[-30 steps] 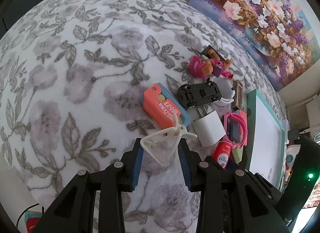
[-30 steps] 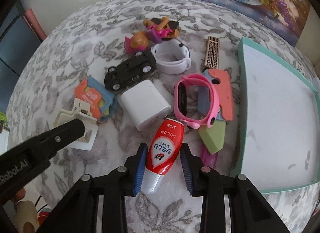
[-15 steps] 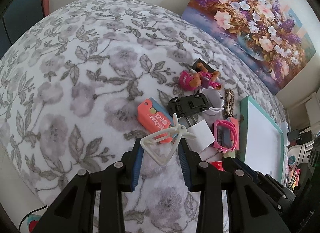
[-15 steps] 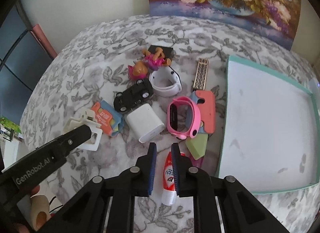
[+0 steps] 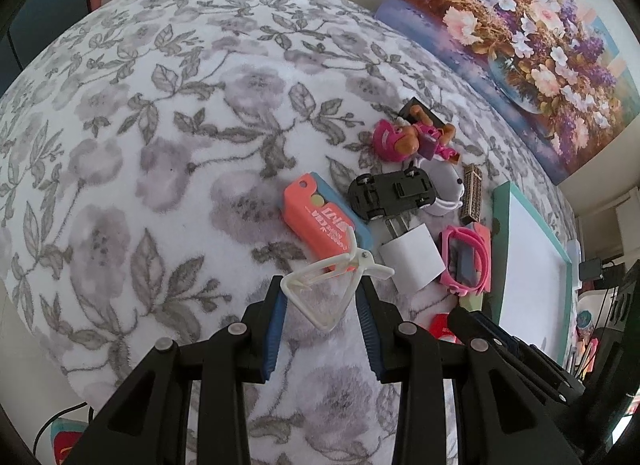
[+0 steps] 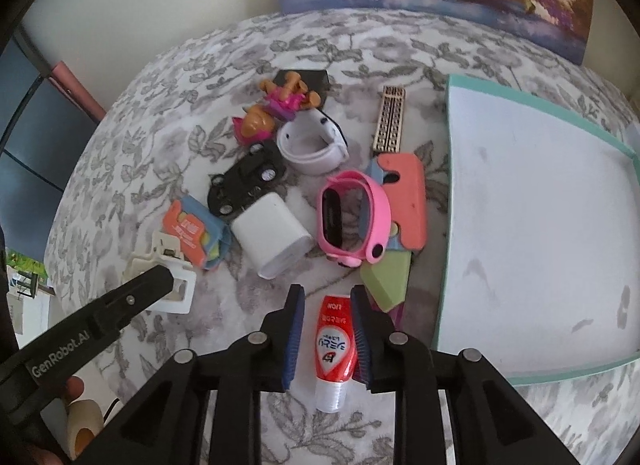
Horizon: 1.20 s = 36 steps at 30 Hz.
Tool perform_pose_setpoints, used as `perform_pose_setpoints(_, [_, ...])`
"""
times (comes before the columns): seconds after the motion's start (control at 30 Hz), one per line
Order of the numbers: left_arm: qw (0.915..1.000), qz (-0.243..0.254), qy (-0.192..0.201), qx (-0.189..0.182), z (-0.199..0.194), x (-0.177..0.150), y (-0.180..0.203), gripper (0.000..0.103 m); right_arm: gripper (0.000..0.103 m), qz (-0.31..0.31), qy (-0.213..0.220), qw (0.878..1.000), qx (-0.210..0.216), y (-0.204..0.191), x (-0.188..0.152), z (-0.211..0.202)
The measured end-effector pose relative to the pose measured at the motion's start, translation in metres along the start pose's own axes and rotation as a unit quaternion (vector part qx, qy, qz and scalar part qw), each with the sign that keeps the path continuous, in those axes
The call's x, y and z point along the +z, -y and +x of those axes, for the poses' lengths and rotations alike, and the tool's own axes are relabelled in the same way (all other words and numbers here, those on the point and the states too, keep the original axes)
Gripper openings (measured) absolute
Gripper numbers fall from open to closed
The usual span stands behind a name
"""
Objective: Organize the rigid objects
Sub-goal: 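Lift the white clip with the left tool while the right tool lifts the red glue tube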
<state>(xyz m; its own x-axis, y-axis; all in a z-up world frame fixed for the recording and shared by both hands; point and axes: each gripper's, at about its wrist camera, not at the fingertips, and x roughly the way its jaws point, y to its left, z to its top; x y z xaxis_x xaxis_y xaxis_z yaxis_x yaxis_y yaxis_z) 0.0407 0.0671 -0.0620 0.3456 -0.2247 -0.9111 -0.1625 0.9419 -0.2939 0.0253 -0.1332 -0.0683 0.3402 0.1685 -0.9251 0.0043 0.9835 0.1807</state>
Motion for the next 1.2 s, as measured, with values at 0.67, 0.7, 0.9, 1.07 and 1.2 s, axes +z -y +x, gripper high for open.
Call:
perform_pose_setpoints(0.67, [0.9983, -0.011, -0.057, 0.002, 0.033, -0.001, -0.004, 0.037, 0.041, -0.075, -0.063, 0.994, -0.040, -0.025, -0.016, 0.031])
perform_pose_setpoints(0.7, [0.9982, -0.010, -0.058, 0.003, 0.034, -0.001, -0.004, 0.036, 0.041, -0.079, -0.063, 0.994, -0.043, -0.026, -0.017, 0.031])
perform_pose_setpoints(0.9, [0.9985, 0.003, -0.052, 0.016, 0.039, 0.000, 0.001, 0.036, 0.041, -0.087, -0.068, 0.992, -0.054, -0.030, -0.023, 0.032])
perform_pose_setpoints(1.07, [0.9984, 0.012, -0.050, 0.023, 0.041, 0.001, 0.006, 0.036, 0.041, -0.096, -0.065, 0.992, -0.059, -0.029, -0.027, 0.030])
perform_pose_setpoints(1.2, [0.9984, 0.014, -0.049, 0.024, 0.043, 0.002, 0.011, 0.033, 0.041, -0.101, -0.064, 0.991, -0.061, -0.032, -0.028, 0.031])
